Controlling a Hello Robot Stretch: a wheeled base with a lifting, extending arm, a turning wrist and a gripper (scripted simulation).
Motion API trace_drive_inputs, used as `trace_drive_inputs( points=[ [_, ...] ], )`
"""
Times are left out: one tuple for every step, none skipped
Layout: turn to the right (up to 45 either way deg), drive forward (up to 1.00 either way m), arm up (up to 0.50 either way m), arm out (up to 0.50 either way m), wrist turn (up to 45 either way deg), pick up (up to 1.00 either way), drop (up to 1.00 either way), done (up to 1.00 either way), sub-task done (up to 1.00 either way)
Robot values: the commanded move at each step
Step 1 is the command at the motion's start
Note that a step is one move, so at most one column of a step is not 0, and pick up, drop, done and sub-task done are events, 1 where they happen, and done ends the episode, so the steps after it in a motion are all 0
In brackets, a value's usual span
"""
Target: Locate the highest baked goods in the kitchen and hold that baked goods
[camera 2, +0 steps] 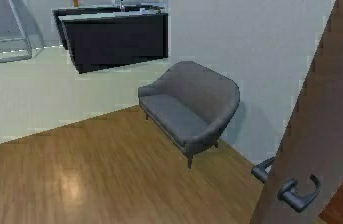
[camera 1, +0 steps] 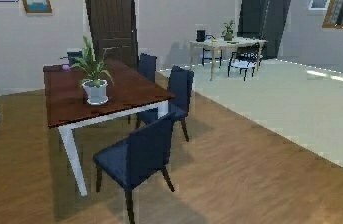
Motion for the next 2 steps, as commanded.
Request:
trace_drive_inputs(
  points=[
    [27.0,0.0,0.0,0.0,0.0,0.0,0.0,0.0,0.0],
    [0.0,0.95,0.0,0.0,0.0,0.0,0.0,0.0,0.0]
  ],
)
